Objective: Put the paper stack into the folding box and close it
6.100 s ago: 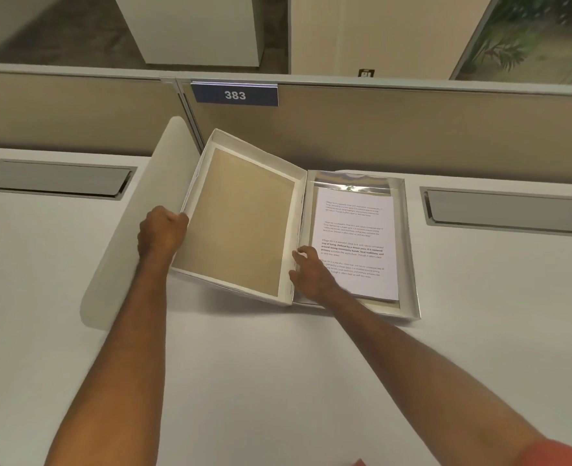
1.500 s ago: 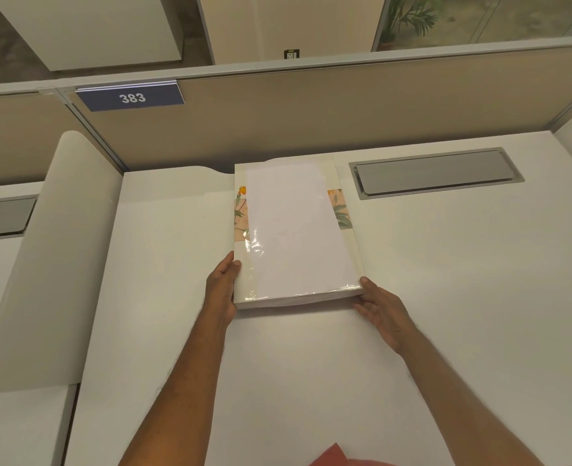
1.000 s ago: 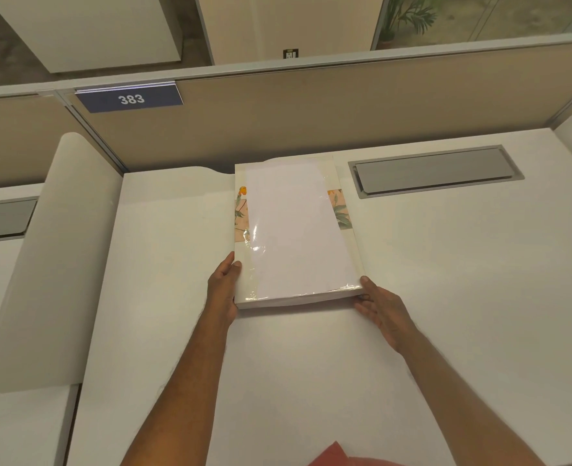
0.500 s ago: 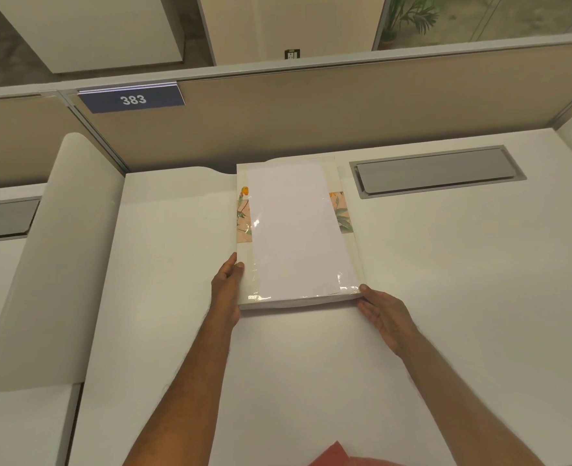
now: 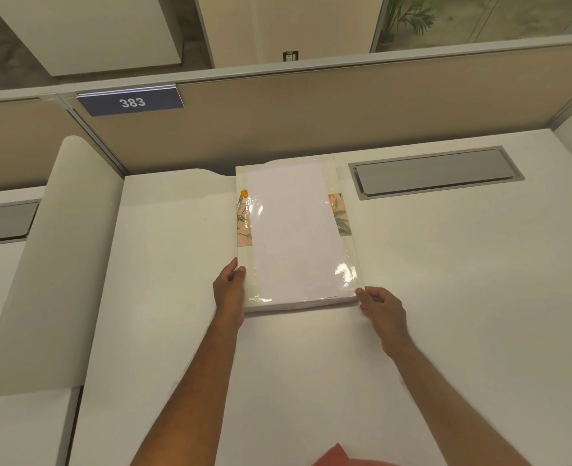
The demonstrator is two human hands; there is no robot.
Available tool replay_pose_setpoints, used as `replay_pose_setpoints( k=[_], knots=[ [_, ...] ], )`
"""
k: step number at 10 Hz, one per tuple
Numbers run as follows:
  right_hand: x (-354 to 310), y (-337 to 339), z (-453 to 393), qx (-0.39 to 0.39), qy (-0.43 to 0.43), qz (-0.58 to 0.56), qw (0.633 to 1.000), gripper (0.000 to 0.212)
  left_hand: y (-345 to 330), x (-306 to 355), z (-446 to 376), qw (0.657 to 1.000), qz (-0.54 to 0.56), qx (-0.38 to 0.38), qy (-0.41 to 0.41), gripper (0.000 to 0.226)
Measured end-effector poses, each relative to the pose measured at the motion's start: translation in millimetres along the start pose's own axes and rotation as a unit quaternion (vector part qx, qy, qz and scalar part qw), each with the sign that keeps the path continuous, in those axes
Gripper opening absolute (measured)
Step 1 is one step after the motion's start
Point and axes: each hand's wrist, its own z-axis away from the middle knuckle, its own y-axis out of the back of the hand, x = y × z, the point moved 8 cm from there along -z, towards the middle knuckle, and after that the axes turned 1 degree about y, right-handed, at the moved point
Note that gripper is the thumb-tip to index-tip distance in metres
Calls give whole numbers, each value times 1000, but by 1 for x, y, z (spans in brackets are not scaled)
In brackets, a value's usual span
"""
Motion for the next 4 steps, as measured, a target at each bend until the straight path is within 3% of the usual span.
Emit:
replay_pose_setpoints(
  k=[2, 3, 4],
  knots=[
    [-8, 2, -4, -16, 2, 47, 999, 30, 2, 6, 4, 999, -38, 30, -19, 44],
    [-11, 0, -4, -30, -4, 48, 998, 33, 3, 11, 6, 993, -98, 48, -51, 43],
    [-27, 0, -3, -14, 29, 118, 993, 45, 2, 27, 16, 960, -233, 94, -123, 47]
  ],
)
